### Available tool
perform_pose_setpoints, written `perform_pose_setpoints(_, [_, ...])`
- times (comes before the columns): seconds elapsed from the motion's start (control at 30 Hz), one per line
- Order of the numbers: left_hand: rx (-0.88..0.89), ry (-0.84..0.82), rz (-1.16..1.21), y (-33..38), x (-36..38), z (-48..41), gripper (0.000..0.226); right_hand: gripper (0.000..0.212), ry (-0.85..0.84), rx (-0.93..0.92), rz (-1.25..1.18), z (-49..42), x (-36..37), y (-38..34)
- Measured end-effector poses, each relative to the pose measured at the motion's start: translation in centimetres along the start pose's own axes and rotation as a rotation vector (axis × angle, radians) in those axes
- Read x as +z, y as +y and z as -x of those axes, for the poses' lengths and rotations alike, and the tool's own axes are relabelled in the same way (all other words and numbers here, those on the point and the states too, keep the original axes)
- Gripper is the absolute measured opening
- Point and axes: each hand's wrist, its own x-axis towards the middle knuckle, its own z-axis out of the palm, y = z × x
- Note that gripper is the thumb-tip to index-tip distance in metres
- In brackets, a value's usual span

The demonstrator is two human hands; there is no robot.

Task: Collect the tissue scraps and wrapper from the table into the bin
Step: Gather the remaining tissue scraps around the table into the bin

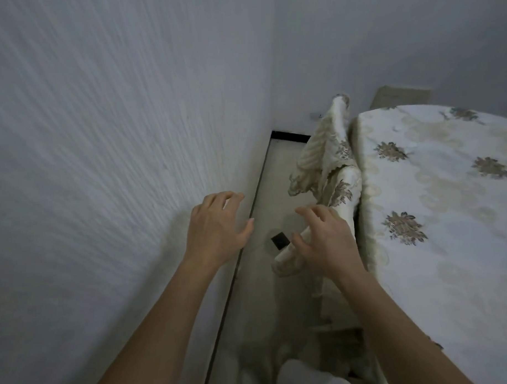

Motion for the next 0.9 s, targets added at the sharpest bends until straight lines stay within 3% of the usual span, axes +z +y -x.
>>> perform_pose_setpoints(0.47, [0.116, -0.104, 0.018, -2.2, 8.2, -20.9, 0.064, 0.044, 0.045, 0.108, -0.032, -18.4, 5.6, 5.9])
perform_pose_setpoints(0.9, [0.273, -0.103, 0.055, 1.3, 13.4, -41.7, 0.06, 0.045, 0.095, 0.241, -0.022, -33.1, 4.8, 14.7])
